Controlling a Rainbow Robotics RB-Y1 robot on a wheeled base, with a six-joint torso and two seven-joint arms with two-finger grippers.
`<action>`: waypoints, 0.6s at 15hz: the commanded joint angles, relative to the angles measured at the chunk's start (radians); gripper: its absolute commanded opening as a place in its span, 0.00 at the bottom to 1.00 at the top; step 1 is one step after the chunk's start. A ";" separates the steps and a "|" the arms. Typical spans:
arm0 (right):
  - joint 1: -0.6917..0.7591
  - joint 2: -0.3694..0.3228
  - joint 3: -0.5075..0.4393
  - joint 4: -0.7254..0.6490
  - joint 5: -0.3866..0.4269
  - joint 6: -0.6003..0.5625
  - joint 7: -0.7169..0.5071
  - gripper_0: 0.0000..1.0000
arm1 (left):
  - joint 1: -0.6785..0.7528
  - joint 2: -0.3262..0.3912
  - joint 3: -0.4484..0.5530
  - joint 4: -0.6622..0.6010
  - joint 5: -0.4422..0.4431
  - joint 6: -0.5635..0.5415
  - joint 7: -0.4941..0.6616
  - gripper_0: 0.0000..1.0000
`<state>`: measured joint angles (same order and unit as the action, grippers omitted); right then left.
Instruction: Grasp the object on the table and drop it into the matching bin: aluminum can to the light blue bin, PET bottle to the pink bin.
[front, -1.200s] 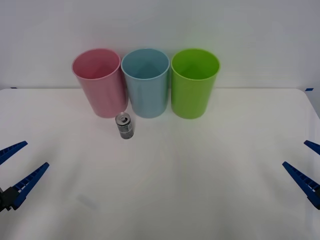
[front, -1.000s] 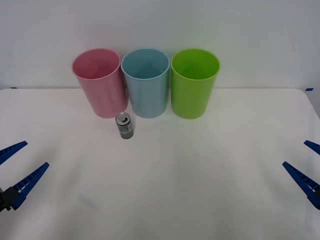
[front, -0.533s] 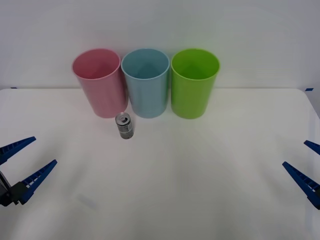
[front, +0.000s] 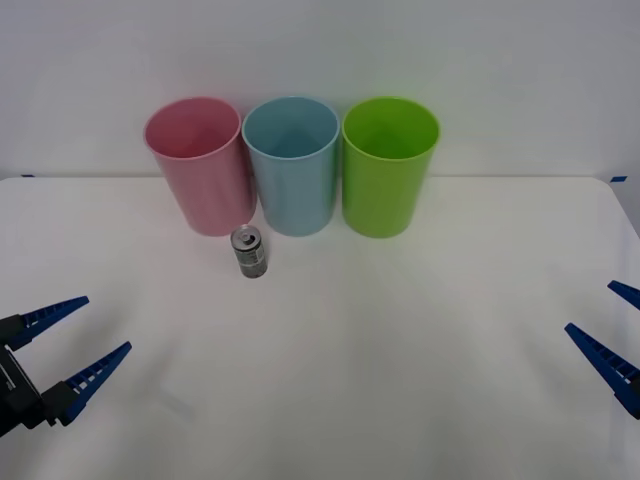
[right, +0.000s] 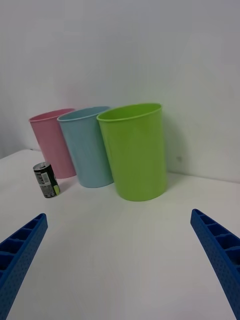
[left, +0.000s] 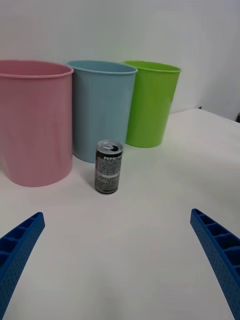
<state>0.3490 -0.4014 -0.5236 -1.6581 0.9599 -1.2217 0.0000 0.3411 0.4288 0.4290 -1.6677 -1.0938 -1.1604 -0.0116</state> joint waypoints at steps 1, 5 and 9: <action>0.000 0.000 0.000 0.000 0.000 0.000 0.000 1.00 | 0.001 -0.036 -0.029 0.000 -0.025 0.059 -0.021 1.00; 0.000 0.000 0.000 0.000 0.000 0.000 0.000 1.00 | 0.002 -0.094 -0.018 0.000 -0.120 0.074 -0.036 1.00; 0.000 0.000 0.000 0.000 0.000 0.000 0.000 1.00 | -0.017 -0.166 -0.033 0.020 -0.192 0.113 -0.021 1.00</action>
<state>0.3490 -0.4014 -0.5236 -1.6581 0.9599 -1.2217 -0.0001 0.3291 0.2758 0.4000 -1.6566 -1.2836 -1.0547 -0.0357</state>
